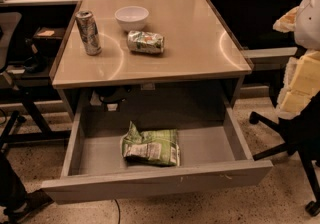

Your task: Pick green jalapeno chip bag from top drawer and place on counter

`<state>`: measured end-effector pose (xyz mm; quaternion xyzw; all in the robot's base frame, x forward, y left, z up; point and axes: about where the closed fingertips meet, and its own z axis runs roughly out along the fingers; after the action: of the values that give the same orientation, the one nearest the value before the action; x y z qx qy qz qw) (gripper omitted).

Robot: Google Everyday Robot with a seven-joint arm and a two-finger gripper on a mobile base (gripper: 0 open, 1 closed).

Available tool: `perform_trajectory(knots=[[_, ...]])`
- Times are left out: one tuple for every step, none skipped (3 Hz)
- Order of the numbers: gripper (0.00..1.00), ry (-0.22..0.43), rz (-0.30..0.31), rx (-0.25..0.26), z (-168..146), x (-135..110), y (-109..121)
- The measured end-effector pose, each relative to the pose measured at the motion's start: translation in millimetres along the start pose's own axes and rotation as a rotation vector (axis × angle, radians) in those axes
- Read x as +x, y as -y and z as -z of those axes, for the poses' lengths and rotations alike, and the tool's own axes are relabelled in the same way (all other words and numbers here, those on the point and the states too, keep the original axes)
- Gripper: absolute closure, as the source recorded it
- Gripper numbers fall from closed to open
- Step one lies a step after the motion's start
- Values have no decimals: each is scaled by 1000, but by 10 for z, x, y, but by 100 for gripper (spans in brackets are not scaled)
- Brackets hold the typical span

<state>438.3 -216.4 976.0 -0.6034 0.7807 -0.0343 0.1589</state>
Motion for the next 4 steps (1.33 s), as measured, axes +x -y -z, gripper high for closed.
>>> perform_trajectory(knots=[[0, 8, 8, 2, -41, -76, 9], [0, 9, 34, -34, -314, -272, 22], [0, -16, 43, -89, -620, -476, -39], [0, -15, 40, -88, -622, -483, -40]])
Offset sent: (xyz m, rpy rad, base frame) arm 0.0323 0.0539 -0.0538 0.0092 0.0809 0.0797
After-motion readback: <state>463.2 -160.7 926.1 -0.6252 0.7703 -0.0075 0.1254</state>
